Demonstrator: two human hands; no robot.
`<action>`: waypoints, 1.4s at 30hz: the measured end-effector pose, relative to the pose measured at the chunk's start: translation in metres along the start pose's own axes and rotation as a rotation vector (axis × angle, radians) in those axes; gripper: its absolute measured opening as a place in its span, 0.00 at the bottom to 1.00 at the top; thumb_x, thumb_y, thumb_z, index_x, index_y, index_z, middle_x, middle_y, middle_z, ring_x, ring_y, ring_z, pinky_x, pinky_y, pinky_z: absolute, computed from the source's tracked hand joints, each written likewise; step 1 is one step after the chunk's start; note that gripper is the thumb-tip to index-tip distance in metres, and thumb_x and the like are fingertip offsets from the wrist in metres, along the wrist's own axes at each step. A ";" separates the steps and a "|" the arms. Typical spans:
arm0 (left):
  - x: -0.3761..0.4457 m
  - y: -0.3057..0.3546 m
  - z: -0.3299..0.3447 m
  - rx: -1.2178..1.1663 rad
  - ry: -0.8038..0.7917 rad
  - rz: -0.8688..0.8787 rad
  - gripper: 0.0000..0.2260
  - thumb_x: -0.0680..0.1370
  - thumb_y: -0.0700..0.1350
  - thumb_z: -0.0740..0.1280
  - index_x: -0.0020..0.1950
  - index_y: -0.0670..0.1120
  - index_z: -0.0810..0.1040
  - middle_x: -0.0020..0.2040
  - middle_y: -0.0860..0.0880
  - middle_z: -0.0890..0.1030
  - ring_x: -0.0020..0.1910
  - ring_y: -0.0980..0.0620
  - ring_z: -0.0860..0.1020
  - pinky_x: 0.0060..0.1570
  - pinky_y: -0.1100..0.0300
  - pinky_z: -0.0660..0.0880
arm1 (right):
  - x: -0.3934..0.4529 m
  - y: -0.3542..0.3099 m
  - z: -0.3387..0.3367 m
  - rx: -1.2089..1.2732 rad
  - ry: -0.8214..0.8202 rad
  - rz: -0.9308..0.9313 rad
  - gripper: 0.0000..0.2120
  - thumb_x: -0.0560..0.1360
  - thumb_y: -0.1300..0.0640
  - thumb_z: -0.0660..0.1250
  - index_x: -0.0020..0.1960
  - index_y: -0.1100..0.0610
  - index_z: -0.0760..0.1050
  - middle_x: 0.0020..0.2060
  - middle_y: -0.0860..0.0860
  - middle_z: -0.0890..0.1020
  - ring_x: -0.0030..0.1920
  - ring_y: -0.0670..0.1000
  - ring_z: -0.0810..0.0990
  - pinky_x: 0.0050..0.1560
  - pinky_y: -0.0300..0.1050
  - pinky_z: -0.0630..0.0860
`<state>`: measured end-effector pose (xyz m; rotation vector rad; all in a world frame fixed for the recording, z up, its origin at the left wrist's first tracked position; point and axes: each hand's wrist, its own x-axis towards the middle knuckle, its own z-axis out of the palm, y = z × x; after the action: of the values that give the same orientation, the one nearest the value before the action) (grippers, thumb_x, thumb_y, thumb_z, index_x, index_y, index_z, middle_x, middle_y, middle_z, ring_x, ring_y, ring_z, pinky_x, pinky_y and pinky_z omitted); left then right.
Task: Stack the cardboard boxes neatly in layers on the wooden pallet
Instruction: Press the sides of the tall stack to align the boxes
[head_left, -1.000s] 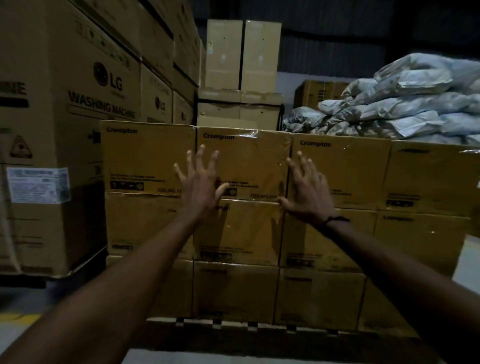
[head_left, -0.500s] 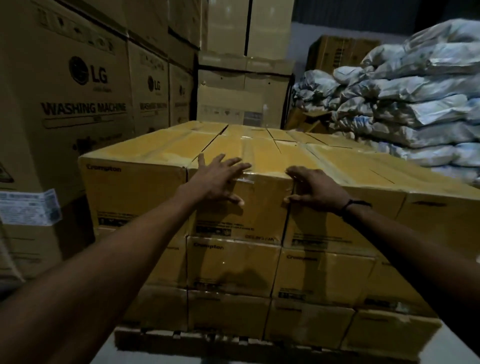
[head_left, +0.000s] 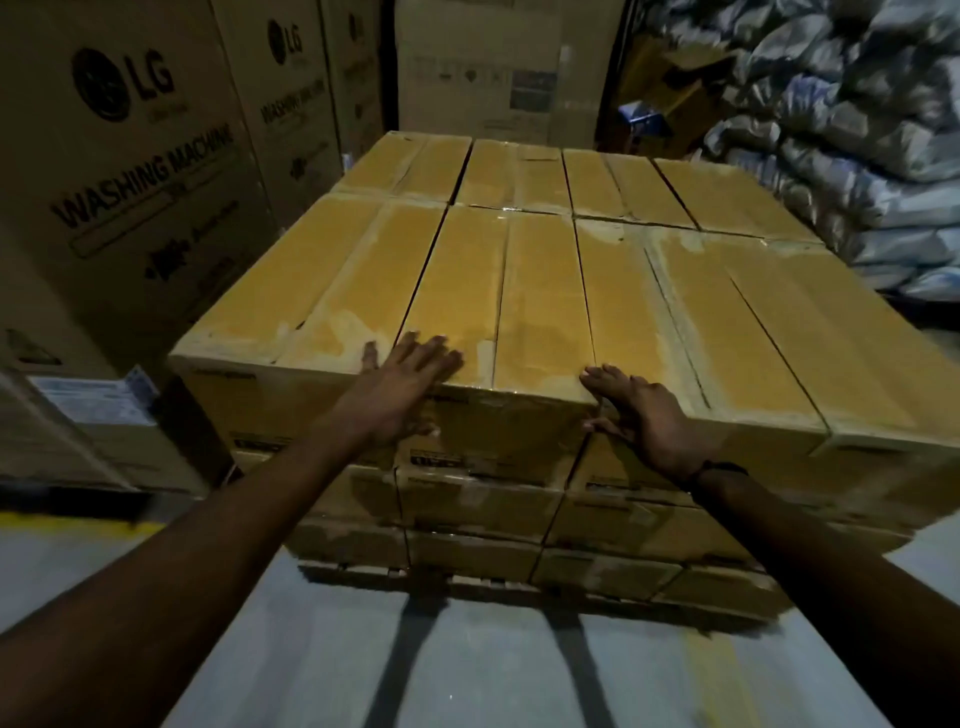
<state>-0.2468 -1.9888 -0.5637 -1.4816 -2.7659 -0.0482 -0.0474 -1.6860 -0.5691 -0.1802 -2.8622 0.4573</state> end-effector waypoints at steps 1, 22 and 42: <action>-0.004 -0.013 -0.002 -0.012 -0.034 -0.029 0.50 0.75 0.59 0.73 0.83 0.58 0.40 0.83 0.52 0.36 0.82 0.44 0.37 0.77 0.30 0.44 | 0.001 0.000 -0.003 -0.001 -0.032 0.006 0.30 0.76 0.58 0.75 0.76 0.54 0.71 0.76 0.52 0.71 0.77 0.58 0.67 0.74 0.60 0.68; -0.005 -0.049 -0.039 -0.541 -0.105 -0.210 0.36 0.71 0.28 0.75 0.77 0.47 0.72 0.79 0.49 0.65 0.80 0.45 0.61 0.77 0.46 0.63 | 0.019 -0.010 -0.029 -0.154 -0.290 0.049 0.27 0.80 0.58 0.70 0.78 0.53 0.68 0.77 0.53 0.70 0.73 0.60 0.72 0.65 0.61 0.77; 0.012 -0.028 -0.072 -0.345 -0.381 -0.228 0.30 0.76 0.40 0.74 0.76 0.46 0.68 0.77 0.35 0.66 0.71 0.32 0.71 0.67 0.41 0.72 | 0.045 -0.027 -0.065 -0.251 -0.578 -0.012 0.27 0.80 0.65 0.63 0.78 0.59 0.63 0.77 0.58 0.65 0.71 0.63 0.71 0.63 0.56 0.74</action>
<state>-0.2771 -1.9964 -0.4920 -1.3424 -3.3703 -0.2854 -0.0770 -1.6855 -0.4912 -0.0815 -3.4830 0.1576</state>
